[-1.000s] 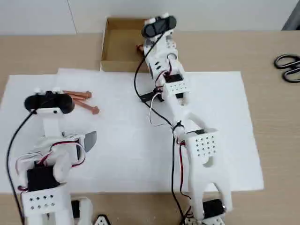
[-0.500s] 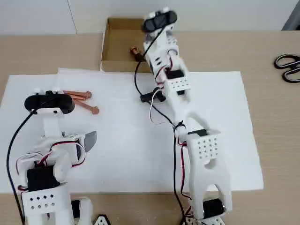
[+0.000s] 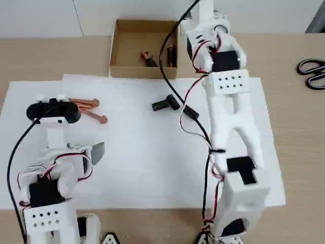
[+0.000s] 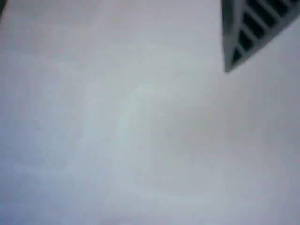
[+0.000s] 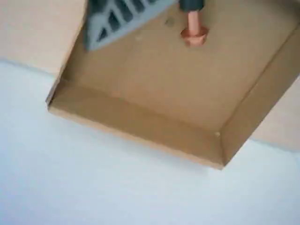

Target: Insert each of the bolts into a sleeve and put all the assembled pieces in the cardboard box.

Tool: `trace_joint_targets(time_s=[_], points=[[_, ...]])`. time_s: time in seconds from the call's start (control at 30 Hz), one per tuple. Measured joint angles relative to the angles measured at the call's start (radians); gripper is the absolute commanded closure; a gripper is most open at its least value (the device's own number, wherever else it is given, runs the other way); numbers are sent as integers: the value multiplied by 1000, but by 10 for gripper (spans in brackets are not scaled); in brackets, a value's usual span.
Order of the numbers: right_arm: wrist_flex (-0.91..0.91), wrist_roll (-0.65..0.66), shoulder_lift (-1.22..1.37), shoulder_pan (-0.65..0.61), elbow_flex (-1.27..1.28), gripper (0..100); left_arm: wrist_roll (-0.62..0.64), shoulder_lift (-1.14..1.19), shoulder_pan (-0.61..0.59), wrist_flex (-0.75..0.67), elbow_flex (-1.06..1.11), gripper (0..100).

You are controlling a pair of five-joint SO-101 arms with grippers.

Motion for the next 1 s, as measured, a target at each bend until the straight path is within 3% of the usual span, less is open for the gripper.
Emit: trace_joint_targets(time_s=[0.2, 0.43, 0.7, 1.0], points=[[318, 0, -146, 2, 0, 821, 0, 0, 0, 0, 0, 694], [809, 0, -193, 2, 0, 821, 0, 0, 0, 0, 0, 694], [848, -9, -137, 28, 51, 820, 0, 0, 0, 0, 0, 694], [848, 198, 87, -11, 75, 821, 0, 0, 0, 0, 17, 694]])
